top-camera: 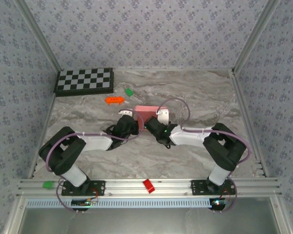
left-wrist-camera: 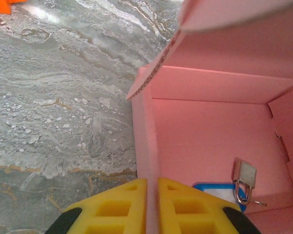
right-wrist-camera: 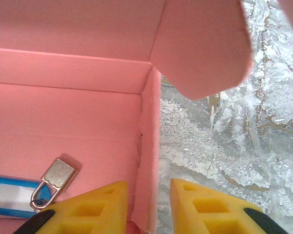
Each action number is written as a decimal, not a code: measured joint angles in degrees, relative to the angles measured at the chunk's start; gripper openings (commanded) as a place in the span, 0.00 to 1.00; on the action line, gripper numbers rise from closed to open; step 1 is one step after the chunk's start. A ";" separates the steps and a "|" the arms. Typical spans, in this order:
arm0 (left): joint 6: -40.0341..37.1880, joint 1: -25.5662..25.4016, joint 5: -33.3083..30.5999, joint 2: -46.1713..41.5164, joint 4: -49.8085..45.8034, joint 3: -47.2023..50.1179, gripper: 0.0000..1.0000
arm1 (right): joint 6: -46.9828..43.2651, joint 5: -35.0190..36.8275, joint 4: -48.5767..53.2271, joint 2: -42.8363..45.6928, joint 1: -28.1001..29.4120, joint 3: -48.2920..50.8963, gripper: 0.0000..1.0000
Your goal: Fold the paper box
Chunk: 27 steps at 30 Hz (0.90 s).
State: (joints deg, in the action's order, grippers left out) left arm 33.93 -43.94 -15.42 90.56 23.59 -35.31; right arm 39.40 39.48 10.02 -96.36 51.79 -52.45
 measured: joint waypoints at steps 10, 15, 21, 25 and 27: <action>-3.06 -0.07 -2.40 -9.75 -7.61 2.34 0.30 | -7.15 -4.98 -2.34 8.09 -0.52 4.31 0.46; -6.12 -0.07 -3.76 -16.39 -11.28 2.91 0.39 | -12.31 -11.28 -4.31 13.84 -3.15 8.61 0.48; -12.37 1.53 -1.75 -20.41 -15.56 2.89 0.54 | -19.85 -22.82 -6.43 22.77 -8.72 12.90 0.46; -17.18 6.64 5.40 -21.03 -17.33 2.56 0.58 | -26.51 -32.57 -6.91 27.02 -15.47 14.10 0.47; -19.63 9.51 9.01 -21.03 -18.43 1.73 0.60 | -29.44 -36.48 -6.86 27.89 -18.56 14.12 0.47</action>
State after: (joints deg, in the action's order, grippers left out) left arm 14.31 -34.44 -6.42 69.54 5.17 -33.58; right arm 9.96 3.01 3.16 -68.47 33.23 -38.33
